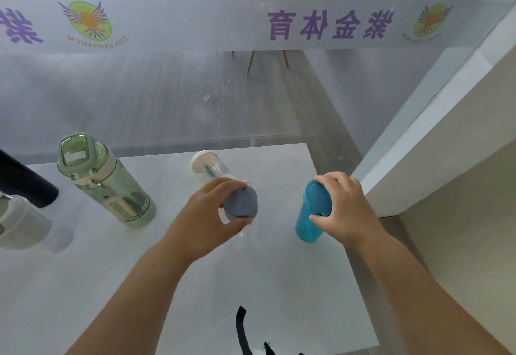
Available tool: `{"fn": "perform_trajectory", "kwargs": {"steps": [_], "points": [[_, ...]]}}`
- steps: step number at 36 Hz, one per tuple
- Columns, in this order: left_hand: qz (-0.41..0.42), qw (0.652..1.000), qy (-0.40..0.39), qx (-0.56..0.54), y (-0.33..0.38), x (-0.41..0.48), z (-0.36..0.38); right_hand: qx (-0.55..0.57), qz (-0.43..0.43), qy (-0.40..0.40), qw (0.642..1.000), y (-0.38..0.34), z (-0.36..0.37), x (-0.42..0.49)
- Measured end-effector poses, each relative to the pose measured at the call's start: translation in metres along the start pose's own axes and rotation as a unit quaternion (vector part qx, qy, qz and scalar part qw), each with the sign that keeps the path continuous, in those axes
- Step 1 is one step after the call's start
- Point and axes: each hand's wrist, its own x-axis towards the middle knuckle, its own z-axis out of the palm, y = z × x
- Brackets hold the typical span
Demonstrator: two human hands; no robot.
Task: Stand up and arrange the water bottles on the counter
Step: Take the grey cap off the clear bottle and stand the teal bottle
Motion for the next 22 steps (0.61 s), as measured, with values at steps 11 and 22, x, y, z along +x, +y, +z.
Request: {"fn": "perform_trajectory", "kwargs": {"steps": [11, 22], "points": [[-0.019, 0.999, -0.043, -0.024, -0.002, -0.007, 0.009, 0.024, -0.021, -0.060, 0.998, 0.005, 0.002, 0.001], [-0.059, 0.996, -0.035, -0.054, 0.002, -0.008, 0.007, 0.072, -0.005, -0.082, 0.994, 0.005, -0.006, -0.002]]}}
